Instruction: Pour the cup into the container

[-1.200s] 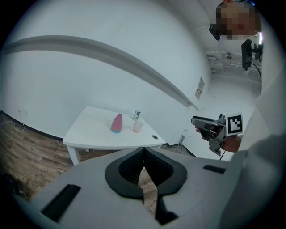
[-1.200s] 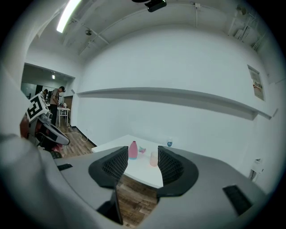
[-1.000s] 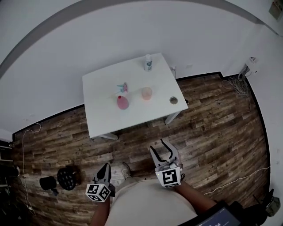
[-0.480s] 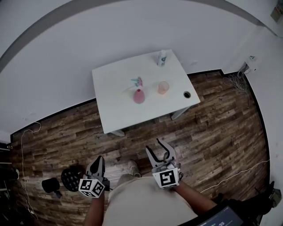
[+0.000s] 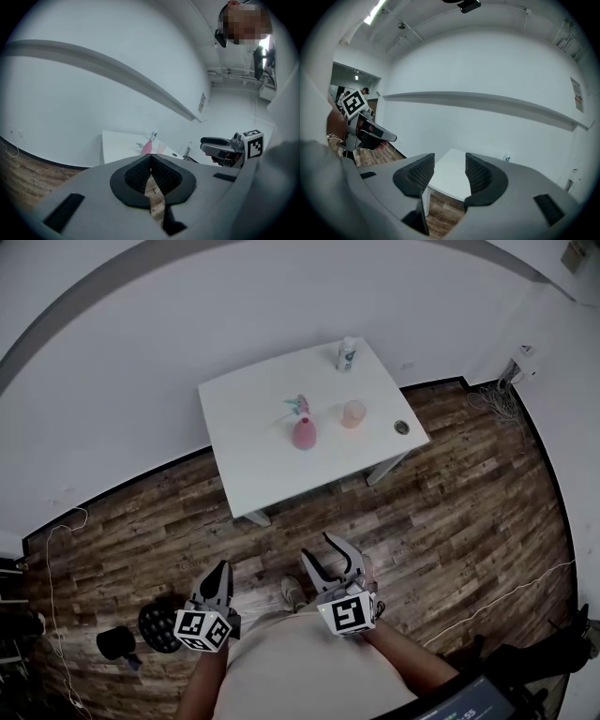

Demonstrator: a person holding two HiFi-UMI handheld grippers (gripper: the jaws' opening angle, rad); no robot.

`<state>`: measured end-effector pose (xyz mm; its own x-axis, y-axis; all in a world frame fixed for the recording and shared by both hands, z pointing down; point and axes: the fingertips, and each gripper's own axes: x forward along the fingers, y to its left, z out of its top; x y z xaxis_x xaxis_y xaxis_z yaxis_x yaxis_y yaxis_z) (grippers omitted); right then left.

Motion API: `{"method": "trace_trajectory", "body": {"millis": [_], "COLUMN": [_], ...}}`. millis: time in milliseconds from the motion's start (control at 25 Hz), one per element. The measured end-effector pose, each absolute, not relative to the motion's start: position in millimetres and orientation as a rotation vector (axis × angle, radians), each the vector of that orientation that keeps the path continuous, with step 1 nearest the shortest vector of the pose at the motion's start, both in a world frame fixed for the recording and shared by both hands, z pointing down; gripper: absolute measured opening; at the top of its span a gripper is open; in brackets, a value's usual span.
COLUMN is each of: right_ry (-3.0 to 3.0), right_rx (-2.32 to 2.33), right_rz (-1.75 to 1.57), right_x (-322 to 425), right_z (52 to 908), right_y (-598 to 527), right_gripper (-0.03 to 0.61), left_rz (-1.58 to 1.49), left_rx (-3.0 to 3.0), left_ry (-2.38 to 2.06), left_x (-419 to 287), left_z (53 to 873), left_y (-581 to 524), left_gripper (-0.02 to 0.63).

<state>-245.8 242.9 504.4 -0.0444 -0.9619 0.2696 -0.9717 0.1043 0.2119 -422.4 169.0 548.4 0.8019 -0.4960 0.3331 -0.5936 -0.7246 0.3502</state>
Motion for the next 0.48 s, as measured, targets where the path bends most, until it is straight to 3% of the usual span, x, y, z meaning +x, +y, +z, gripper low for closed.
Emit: {"method": "trace_trajectory", "body": {"millis": [480], "right_ry": [-2.032], "right_rx": [1.856], "right_rz": [0.030], "right_x": [-247.2], "right_z": [505.7], "right_y": [227.2], "right_gripper": [0.189], "left_rz": [0.307], "left_rx": [2.564], "left_ry": [-0.764], "left_x": [-417.5], "left_z": [553.5], "left_y": [160.1], "left_gripper": [0.012]}}
